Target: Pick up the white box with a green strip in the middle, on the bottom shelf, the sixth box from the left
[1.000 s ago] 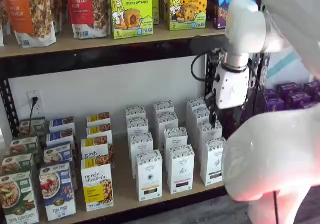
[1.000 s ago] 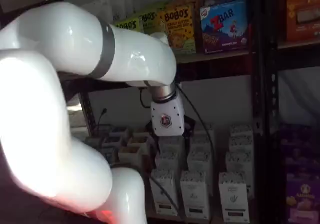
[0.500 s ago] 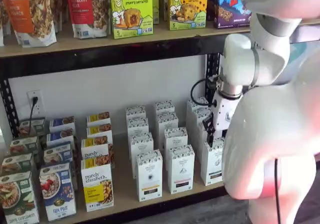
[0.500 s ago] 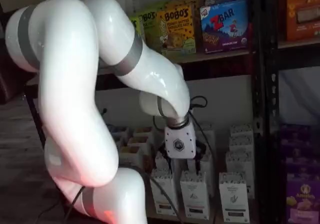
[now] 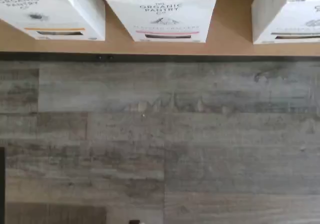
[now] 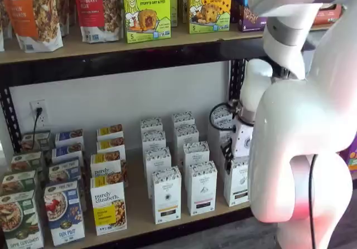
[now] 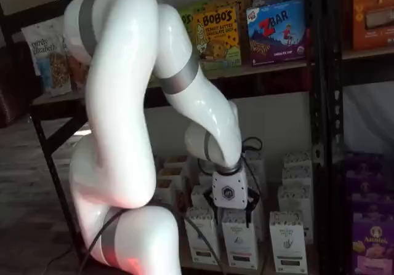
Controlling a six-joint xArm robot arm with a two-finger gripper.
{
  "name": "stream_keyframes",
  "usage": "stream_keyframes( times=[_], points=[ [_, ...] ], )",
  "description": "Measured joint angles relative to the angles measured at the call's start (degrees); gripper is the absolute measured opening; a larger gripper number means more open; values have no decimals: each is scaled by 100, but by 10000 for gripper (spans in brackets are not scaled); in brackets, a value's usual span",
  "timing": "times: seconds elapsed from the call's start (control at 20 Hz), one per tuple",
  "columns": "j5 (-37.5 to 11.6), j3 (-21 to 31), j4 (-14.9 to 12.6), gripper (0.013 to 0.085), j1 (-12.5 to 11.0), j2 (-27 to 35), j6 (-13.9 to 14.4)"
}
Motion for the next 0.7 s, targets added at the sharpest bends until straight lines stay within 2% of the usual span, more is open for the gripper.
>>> stream_keyframes(
  times=[0.2, 0.25, 0.7],
  points=[
    [-460, -246, 340, 850, 148, 647, -213],
    [-539, -293, 354, 850, 165, 757, -214],
    [-1034, -898, -123, 850, 122, 1722, 176]
  ],
)
